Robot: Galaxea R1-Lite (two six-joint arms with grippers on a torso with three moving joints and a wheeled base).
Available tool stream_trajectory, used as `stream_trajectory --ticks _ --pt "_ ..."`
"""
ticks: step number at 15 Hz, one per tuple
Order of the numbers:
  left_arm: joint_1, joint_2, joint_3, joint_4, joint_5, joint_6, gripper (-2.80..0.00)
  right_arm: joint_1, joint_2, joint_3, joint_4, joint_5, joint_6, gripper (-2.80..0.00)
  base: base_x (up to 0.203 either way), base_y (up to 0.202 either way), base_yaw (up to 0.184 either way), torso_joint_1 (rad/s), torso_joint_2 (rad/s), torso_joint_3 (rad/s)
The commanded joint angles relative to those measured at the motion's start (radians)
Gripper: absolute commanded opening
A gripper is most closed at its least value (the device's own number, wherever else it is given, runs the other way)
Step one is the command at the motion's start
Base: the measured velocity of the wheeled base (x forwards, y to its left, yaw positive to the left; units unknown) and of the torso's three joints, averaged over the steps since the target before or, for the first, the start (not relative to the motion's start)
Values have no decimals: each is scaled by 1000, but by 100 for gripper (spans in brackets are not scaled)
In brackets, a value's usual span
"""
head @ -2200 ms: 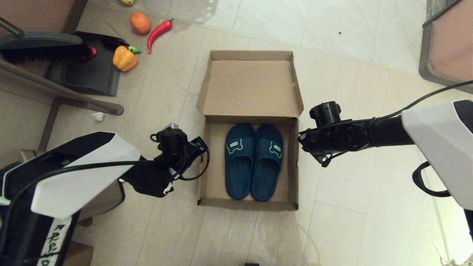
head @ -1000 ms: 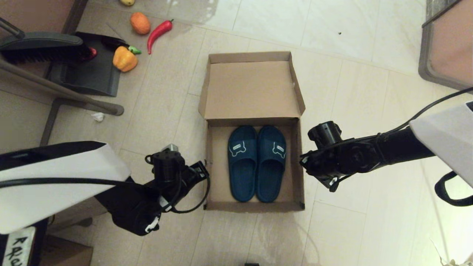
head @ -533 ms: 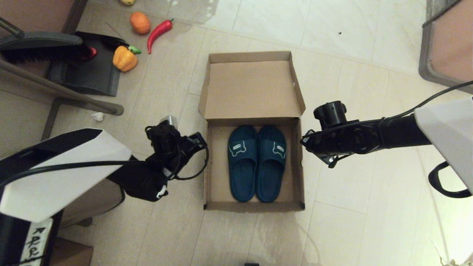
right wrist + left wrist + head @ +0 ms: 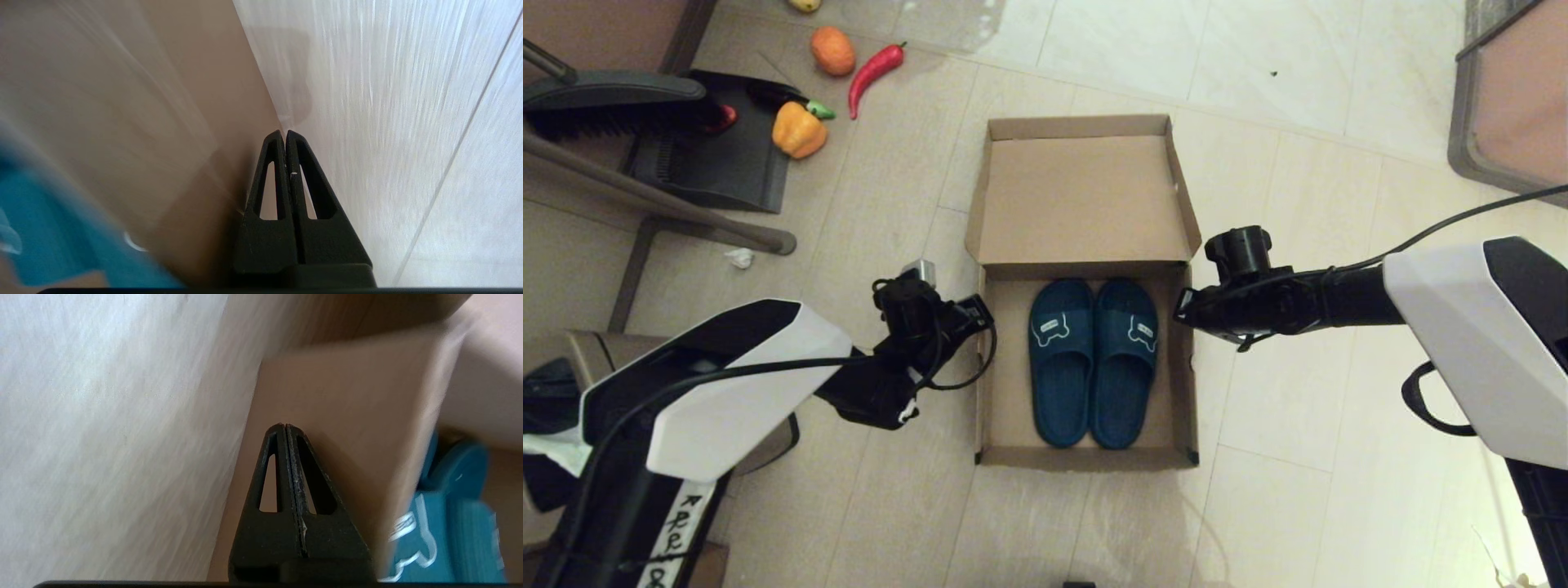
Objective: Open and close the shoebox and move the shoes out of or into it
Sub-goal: Close the shoe box
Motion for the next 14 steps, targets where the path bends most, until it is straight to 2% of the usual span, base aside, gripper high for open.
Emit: stream_trajectory --ticks 1,5,9,11,13,14 --pt "-1 11 20 -4 0 -2 -280 4 4 47 0 0 4 -280 0 0 0 0 0 0" --pt "-2 -13 148 -14 1 45 -280 16 -54 214 -26 -1 6 -280 0 0 0 0 0 0" --pt "-17 -73 325 -46 5 56 -280 25 -118 445 -190 -4 4 -280 0 0 0 0 0 0" --pt "-23 -113 327 -120 7 57 -280 21 -196 489 -247 0 7 -280 0 0 0 0 0 0" --pt "-19 -118 260 -123 7 58 -280 -25 -213 457 -249 18 -15 -280 0 0 0 0 0 0" --pt "-18 -102 204 -123 7 63 -280 -51 -208 417 -215 62 -44 -280 0 0 0 0 0 0"
